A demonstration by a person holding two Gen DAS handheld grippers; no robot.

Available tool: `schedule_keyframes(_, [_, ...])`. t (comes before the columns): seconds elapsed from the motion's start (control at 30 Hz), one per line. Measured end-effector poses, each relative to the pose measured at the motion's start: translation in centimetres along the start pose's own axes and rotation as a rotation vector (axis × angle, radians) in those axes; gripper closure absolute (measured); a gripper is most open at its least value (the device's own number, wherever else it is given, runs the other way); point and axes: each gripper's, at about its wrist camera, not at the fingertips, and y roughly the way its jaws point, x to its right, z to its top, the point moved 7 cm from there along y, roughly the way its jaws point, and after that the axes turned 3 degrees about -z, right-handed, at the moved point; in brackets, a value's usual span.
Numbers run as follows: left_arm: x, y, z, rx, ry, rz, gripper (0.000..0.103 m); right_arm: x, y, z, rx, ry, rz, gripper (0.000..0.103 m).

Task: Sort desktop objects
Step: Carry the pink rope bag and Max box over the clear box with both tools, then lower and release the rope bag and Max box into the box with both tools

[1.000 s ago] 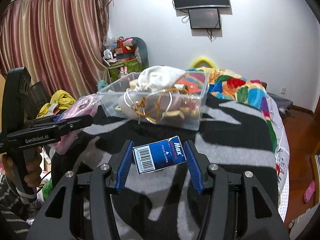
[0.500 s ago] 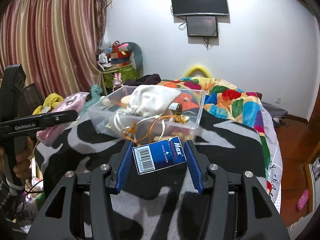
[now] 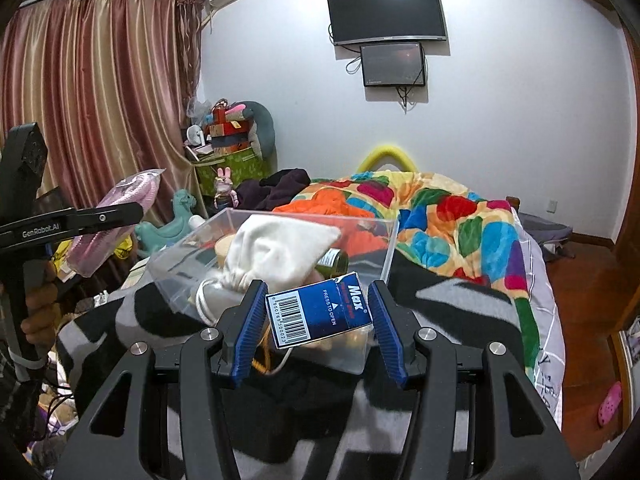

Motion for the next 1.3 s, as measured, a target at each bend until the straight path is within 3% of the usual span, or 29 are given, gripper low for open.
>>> schedule_keyframes(0.37, [-1.4, 4.8, 1.2, -0.038, -0.021, 0.05, 0.043, 0.4, 3.4, 0.7, -0.024, 0.012, -0.01, 0.055])
schedule_keyframes(0.7, [-2.3, 8.3, -0.2, -0.12, -0.054, 0.027, 0.043, 0.2, 5.2, -0.3, -0.075, 0.011, -0.015, 0.055])
schedule_keyframes(1.1, [-1.1, 8.8, -1.3, -0.151, 0.019, 0.048, 0.043, 0.2, 6.2, -0.7, -0.109, 0.002, -0.014, 0.054])
schedule_keyframes(1.3, [-1.5, 8.8, -0.9, -0.155, -0.017, 0.026, 0.038, 0.0, 6.0, -0.7, -0.114, -0.006, -0.028, 0.054])
